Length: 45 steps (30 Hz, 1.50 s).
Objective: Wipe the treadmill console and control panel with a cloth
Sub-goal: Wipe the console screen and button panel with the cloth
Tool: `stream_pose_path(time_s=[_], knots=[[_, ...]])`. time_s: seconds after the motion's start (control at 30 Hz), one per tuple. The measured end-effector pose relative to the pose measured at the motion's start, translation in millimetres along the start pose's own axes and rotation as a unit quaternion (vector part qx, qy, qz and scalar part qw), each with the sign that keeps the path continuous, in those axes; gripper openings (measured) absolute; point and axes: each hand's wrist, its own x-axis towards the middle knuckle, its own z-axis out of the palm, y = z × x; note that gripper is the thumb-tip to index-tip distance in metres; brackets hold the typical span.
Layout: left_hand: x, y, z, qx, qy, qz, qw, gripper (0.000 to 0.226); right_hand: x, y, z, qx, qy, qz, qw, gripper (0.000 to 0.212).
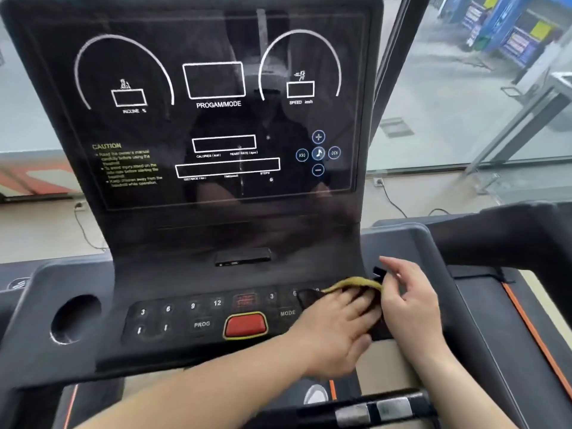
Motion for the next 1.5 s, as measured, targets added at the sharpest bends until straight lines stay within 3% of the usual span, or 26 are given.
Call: stream_pose_path(time_s=[0.07, 0.17, 0.27, 0.47, 0.5, 0.63, 0.73, 0.8, 0.87, 0.93, 1.03, 1.27, 1.37, 1.5], knots=[[-10, -19, -15, 0.027, 0.003, 0.050, 0.998, 0.056, -4, -4, 11, -0.005, 0.004, -0.016, 1.000, 0.031], [-7, -58, -40, 0.033, 0.015, -0.073, 0.997, 0.054, -11, -11, 23, 0.001, -0.012, -0.027, 1.000, 0.030], [-7, -40, -24, -0.003, 0.037, -0.150, 0.988, 0.058, -19, -13, 28, 0.019, -0.034, -0.016, 0.999, 0.031], [-44, -18, 2, -0.011, 0.035, 0.078, 0.996, 0.054, -21, -21, 28, 0.027, -0.030, -0.010, 0.999, 0.034], [-48, -28, -6, -0.013, 0.045, 0.061, 0.997, 0.051, -19, -25, 28, 0.026, -0.034, -0.013, 0.999, 0.034], [-38, -73, -52, 0.012, 0.157, -0.134, 0.978, 0.058, -3, -43, 31, 0.036, -0.038, -0.023, 0.998, 0.034], [-20, -87, -92, 0.102, 0.278, -0.050, 0.954, 0.053, 10, -56, 32, 0.047, -0.027, -0.041, 0.998, 0.032], [-13, -95, -100, 0.166, 0.273, -0.022, 0.947, 0.051, 14, -63, 36, 0.047, -0.024, -0.048, 0.997, 0.032], [-14, -106, -98, 0.185, 0.220, -0.036, 0.957, 0.054, 14, -68, 43, 0.047, -0.031, -0.045, 0.997, 0.032], [-26, -120, -88, 0.161, 0.183, -0.045, 0.969, 0.056, 13, -72, 53, 0.043, -0.041, -0.055, 0.997, 0.032], [-55, -132, -82, 0.090, 0.207, -0.083, 0.971, 0.054, 12, -80, 73, 0.028, -0.065, -0.071, 0.995, 0.030], [-184, -186, -103, 0.096, 0.259, -0.197, 0.941, 0.046, -6, -131, 144, 0.041, -0.175, -0.097, 0.979, 0.031], [-239, -208, -115, 0.033, 0.262, -0.300, 0.917, 0.036, -23, -144, 173, 0.048, -0.208, -0.107, 0.971, 0.030], [-279, -209, -95, -0.088, 0.256, -0.392, 0.879, 0.054, -47, -143, 189, 0.061, -0.214, -0.090, 0.971, 0.032]])
